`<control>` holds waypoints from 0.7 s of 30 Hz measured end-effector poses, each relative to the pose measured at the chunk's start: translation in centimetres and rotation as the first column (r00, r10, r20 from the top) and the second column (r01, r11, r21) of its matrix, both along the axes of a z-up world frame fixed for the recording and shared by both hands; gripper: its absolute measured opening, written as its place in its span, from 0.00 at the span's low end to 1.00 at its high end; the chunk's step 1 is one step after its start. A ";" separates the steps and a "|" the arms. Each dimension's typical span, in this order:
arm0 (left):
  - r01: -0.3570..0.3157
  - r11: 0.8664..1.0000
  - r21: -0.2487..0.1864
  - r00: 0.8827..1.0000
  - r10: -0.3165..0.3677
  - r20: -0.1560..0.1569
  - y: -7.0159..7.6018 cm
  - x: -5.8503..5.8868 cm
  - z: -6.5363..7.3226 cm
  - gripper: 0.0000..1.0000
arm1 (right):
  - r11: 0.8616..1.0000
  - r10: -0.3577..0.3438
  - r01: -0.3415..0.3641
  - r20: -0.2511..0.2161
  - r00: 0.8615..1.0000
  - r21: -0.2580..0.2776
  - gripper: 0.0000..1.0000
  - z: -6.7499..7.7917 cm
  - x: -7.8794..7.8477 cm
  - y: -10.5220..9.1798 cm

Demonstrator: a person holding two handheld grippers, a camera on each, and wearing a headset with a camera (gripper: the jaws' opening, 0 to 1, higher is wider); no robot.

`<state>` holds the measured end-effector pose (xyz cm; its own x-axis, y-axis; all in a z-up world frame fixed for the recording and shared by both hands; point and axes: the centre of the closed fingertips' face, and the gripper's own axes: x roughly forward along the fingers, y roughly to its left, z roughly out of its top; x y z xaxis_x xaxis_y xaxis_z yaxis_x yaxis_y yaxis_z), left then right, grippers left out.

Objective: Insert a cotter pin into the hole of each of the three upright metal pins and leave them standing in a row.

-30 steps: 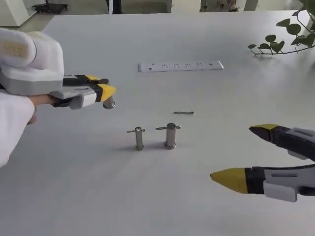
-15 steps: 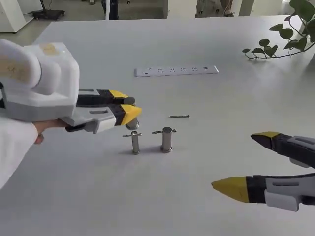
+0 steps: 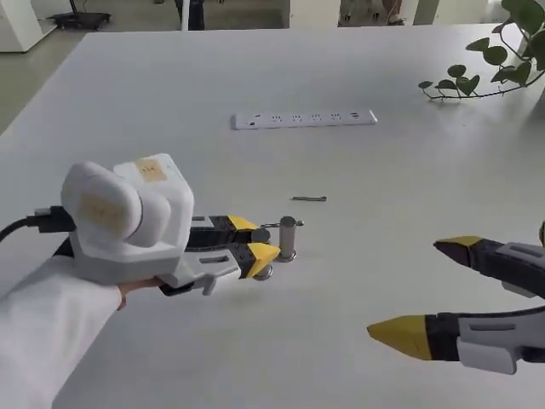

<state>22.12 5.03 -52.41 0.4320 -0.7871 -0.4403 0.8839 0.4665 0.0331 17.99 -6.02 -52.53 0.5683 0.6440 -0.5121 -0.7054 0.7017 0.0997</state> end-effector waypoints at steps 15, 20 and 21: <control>0.005 1.000 0.026 0.999 -0.004 -0.045 -0.3 -0.7 -3.3 0.11 | 1.000 0.023 -0.023 -0.017 1.000 0.004 0.89 -0.6 -0.6 1.0; 0.017 0.999 0.043 0.999 -0.016 -0.043 -0.5 -0.9 -3.9 0.11 | 1.000 0.019 -0.019 -0.019 1.000 0.004 0.89 -0.6 -0.6 0.9; 0.025 0.998 0.050 0.999 -0.023 -0.044 -0.5 -1.0 -4.2 0.11 | 1.000 0.020 -0.020 -0.021 1.000 0.005 0.89 -0.6 -0.6 0.9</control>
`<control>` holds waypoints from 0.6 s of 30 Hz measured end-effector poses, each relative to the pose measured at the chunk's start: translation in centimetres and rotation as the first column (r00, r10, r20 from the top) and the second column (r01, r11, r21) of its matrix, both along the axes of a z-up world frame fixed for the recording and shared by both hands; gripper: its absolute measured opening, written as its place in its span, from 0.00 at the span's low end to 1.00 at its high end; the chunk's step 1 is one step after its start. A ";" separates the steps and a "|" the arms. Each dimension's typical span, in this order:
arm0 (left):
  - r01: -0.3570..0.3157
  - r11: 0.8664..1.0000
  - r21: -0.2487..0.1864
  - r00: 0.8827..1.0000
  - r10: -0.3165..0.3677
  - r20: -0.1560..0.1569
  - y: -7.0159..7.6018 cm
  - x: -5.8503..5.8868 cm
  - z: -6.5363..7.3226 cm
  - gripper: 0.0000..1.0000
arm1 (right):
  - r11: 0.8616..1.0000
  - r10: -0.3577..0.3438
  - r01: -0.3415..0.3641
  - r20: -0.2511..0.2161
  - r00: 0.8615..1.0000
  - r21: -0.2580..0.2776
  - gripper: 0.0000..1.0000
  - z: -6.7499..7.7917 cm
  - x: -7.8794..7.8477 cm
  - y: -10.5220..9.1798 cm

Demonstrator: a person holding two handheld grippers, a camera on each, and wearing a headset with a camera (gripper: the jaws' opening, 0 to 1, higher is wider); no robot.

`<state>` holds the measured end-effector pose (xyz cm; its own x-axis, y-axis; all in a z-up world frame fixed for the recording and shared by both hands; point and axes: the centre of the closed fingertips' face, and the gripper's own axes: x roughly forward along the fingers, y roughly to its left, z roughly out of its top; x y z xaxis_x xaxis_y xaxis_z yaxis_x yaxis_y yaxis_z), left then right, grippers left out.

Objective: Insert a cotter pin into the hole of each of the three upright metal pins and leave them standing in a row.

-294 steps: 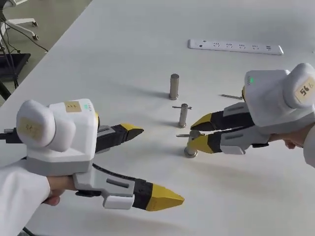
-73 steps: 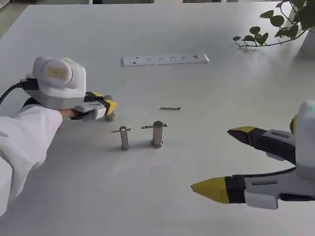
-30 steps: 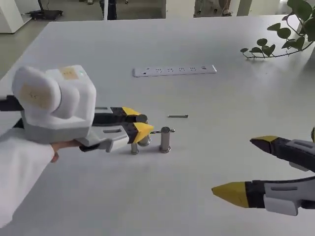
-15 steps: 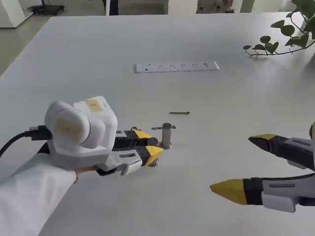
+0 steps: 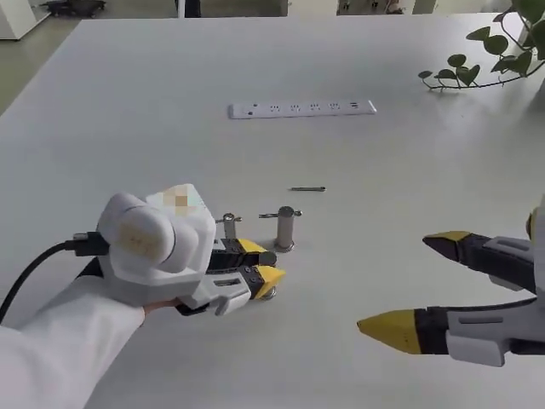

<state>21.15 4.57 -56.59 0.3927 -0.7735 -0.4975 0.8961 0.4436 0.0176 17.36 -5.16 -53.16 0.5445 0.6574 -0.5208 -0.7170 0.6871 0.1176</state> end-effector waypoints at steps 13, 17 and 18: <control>-0.010 0.999 -0.036 1.000 0.010 -0.002 -0.3 0.1 -0.1 0.11 | 1.000 0.012 -0.012 -0.011 1.000 0.001 0.88 -0.3 0.0 0.5; -0.008 0.999 -0.045 1.000 0.008 -0.003 -0.2 0.1 0.0 0.11 | 1.000 0.018 -0.019 -0.014 1.000 0.000 0.88 -0.3 0.0 0.6; -0.009 0.999 -0.046 1.000 0.009 -0.004 -0.2 0.1 -0.1 0.11 | 1.000 0.019 -0.019 -0.015 1.000 -0.001 0.88 -0.4 -0.1 0.6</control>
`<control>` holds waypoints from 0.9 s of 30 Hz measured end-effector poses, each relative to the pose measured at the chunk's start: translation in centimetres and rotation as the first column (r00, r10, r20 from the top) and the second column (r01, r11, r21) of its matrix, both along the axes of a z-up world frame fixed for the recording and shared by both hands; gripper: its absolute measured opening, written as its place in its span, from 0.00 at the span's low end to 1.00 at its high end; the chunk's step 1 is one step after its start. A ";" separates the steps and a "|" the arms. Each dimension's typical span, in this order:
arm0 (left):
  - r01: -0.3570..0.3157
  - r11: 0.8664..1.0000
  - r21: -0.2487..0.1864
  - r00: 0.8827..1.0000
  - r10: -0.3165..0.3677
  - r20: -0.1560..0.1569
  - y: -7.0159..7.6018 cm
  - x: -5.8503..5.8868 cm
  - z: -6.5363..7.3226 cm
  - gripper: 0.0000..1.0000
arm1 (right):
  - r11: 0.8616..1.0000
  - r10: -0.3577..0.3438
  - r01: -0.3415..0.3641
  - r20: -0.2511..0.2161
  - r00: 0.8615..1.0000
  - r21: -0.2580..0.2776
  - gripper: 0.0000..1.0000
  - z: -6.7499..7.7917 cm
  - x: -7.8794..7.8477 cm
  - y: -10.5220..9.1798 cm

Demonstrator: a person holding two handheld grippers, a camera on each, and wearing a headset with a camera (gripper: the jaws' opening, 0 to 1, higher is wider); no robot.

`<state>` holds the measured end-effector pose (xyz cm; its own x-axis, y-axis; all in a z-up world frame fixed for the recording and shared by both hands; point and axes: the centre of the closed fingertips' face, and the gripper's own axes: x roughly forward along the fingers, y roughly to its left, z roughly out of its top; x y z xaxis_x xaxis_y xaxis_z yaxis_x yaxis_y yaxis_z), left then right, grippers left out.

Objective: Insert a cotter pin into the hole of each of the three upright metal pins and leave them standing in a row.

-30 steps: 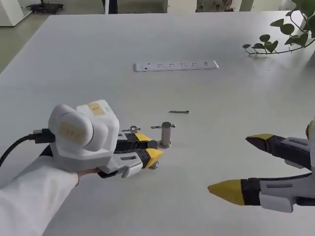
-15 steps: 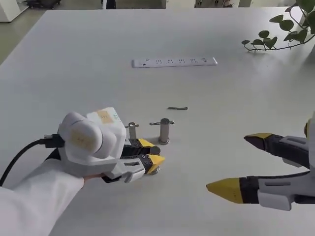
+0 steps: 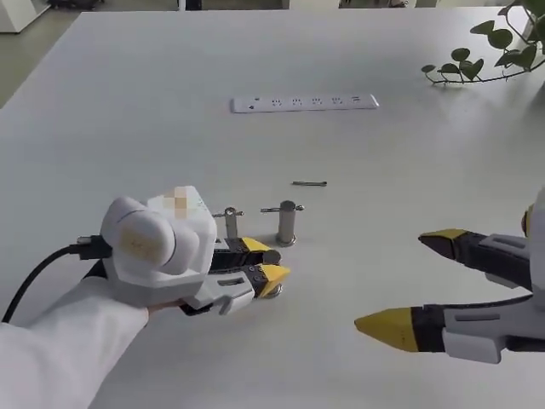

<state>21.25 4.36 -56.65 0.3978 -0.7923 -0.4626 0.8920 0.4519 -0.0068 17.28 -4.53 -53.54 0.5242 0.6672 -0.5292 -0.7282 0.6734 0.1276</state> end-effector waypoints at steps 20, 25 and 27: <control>0.074 0.995 -0.060 0.995 -0.077 -0.060 1.2 -2.9 1.4 0.45 | 1.000 0.012 -0.012 -0.012 1.000 -0.004 0.88 -0.4 -0.3 0.2; 0.067 0.997 -0.037 0.995 -0.070 -0.074 2.8 -3.5 1.2 0.71 | 1.000 0.012 -0.012 -0.017 1.000 -0.002 0.87 -0.4 -0.4 0.3; 0.053 0.998 -0.040 0.995 -0.056 -0.088 3.5 -3.7 1.1 0.80 | 1.000 0.014 -0.014 -0.020 1.000 -0.003 0.87 -0.5 -0.5 0.3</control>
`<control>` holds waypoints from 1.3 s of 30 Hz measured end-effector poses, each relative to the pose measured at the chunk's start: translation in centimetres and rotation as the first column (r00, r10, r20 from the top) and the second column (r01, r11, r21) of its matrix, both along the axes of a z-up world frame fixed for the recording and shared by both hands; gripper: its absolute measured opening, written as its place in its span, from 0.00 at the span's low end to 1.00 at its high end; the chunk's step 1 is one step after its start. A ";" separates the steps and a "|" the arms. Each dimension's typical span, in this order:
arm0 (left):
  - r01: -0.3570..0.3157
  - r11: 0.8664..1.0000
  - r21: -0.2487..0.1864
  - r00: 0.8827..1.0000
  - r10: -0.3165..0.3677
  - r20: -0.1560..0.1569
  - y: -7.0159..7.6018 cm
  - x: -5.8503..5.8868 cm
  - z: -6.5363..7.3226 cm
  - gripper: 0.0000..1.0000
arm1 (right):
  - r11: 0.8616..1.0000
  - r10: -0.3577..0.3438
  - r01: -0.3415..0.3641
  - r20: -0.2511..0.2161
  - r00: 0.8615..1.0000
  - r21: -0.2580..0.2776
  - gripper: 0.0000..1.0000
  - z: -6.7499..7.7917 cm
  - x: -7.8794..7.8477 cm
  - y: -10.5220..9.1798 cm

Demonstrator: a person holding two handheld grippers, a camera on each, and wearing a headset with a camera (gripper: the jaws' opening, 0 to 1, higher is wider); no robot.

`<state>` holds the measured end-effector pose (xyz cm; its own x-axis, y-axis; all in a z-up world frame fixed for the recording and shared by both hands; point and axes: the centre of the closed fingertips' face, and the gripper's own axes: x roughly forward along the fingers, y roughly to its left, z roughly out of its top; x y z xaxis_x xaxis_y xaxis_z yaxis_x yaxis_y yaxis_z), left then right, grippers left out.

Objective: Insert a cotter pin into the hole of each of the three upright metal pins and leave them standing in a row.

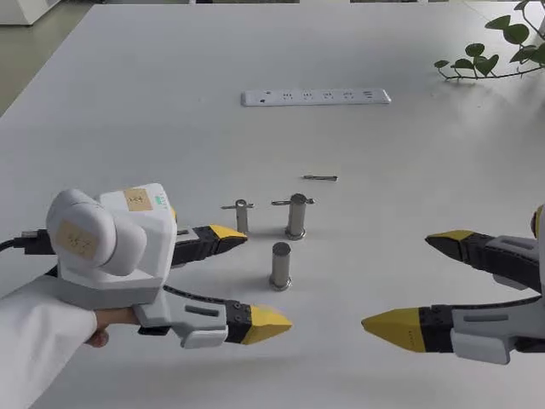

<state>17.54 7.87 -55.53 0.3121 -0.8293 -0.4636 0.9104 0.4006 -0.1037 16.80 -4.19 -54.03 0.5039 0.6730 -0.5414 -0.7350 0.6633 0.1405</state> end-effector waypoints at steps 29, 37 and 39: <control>-0.148 0.989 0.025 0.986 0.150 -0.069 4.7 -0.8 -1.3 0.99 | 0.984 0.114 -0.111 0.014 0.993 -0.137 0.79 1.0 4.6 -0.9; -0.210 0.977 -0.026 0.975 0.208 -0.082 5.7 -0.6 0.1 0.99 | 0.907 0.292 -0.282 -0.015 0.956 -0.313 0.75 0.9 8.0 -1.2; -0.218 0.975 -0.032 0.973 0.215 -0.088 5.9 -0.7 0.1 0.99 | 0.885 0.329 -0.321 -0.033 0.944 -0.338 0.67 0.9 8.7 -1.2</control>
<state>16.83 13.80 -55.39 0.4480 -0.7652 -0.4623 0.7900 0.5809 -0.1960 25.48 -5.39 -53.17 0.3041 0.5832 -0.7532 -0.9179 0.3911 -0.0677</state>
